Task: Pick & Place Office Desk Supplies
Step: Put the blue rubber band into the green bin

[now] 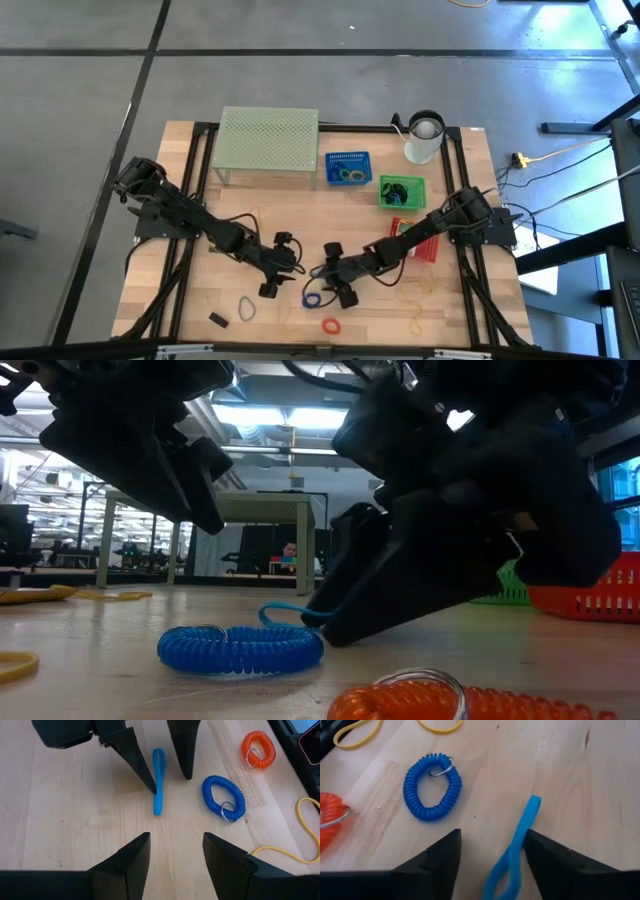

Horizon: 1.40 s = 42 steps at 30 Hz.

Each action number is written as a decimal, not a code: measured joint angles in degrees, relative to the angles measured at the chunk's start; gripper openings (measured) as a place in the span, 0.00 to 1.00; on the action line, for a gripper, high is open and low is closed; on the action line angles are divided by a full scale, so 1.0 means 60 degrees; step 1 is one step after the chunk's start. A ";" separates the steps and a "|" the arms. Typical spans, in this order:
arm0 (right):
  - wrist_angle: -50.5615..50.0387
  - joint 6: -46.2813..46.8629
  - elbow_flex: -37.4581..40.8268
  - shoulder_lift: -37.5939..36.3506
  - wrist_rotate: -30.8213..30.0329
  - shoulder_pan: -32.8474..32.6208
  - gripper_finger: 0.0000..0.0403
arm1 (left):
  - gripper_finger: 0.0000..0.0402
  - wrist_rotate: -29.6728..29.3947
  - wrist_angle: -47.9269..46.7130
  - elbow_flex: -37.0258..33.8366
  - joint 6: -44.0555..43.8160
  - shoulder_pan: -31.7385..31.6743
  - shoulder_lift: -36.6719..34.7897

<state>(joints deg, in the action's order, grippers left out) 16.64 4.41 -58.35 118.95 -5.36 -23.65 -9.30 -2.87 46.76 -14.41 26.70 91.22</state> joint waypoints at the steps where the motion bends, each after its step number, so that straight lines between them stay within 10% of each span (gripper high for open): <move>1: -0.0004 0.0096 0.0004 0.0001 0.0015 0.0005 0.50 | 0.44 0.0000 0.0000 0.0000 0.0002 0.0000 0.0000; 13: -0.0086 0.0075 0.0025 -0.0113 0.0108 0.0134 0.02 | 0.44 0.0000 0.0000 0.0000 0.0020 0.0000 0.0000; 25: -0.3568 0.0231 0.0097 -0.3558 -0.3178 0.0174 0.02 | 0.40 -0.0240 0.0436 0.0007 0.0137 -0.0320 -0.0336; 34: -0.1721 0.0231 0.0066 -0.5970 -0.5204 0.0154 0.01 | 0.35 -0.1474 0.1389 0.0004 0.1142 -0.0666 -0.1237; 42: 0.1628 -0.2252 0.0051 -0.6242 -0.4298 0.0148 0.01 | 0.35 -0.1866 0.2303 0.0004 0.2216 -0.0868 -0.2122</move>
<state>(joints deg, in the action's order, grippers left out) 26.41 -9.10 -58.04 81.49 -31.15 -22.76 -20.50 10.95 46.78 -1.11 21.49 78.49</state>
